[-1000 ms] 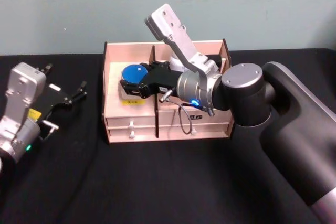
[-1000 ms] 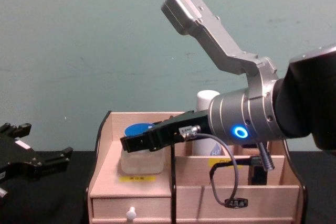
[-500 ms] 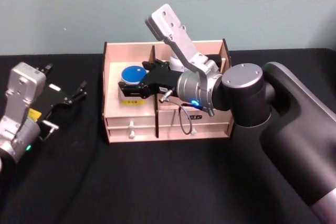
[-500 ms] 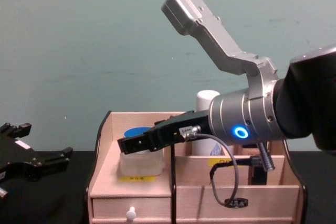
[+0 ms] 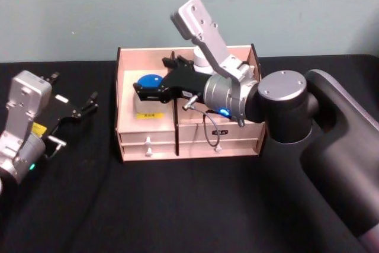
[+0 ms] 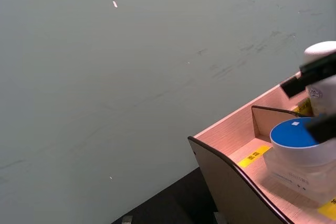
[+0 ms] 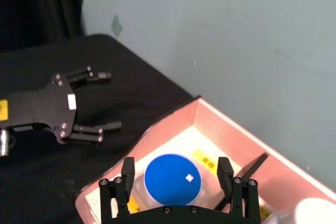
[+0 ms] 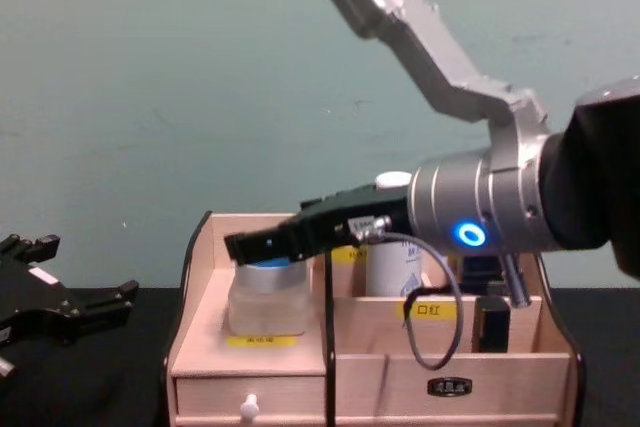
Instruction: Pick up the facial cleanser and watermelon frost from the table and place them into the tiered storage box.
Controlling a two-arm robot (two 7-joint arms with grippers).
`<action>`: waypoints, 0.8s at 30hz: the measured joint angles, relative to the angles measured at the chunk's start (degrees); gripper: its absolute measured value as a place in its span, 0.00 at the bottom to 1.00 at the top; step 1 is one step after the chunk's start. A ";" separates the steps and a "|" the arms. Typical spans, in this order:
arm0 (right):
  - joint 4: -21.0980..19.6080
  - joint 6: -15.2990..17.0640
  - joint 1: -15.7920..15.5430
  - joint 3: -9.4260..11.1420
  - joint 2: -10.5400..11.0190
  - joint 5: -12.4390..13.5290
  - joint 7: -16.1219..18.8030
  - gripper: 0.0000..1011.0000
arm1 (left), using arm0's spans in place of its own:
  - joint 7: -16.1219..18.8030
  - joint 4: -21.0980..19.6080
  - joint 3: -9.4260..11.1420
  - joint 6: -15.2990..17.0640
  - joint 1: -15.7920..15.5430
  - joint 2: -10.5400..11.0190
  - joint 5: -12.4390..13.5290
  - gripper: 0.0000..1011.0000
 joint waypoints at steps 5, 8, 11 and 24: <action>-4.50 -2.10 -1.94 0.92 1.19 0.04 -0.56 0.99 | 0.00 0.00 0.00 0.00 0.00 0.00 0.00 0.99; -7.95 -3.66 -3.89 1.94 1.99 0.04 -1.84 0.99 | 0.00 0.00 0.00 0.00 0.00 0.00 0.00 0.99; -11.25 -5.20 -6.26 3.45 2.59 -0.04 -3.76 0.99 | 0.00 0.00 0.00 0.00 0.00 0.00 0.00 0.99; -18.37 -12.69 -16.31 13.61 2.35 -4.12 -17.03 0.99 | 0.00 0.00 0.00 0.00 0.00 0.00 0.00 0.99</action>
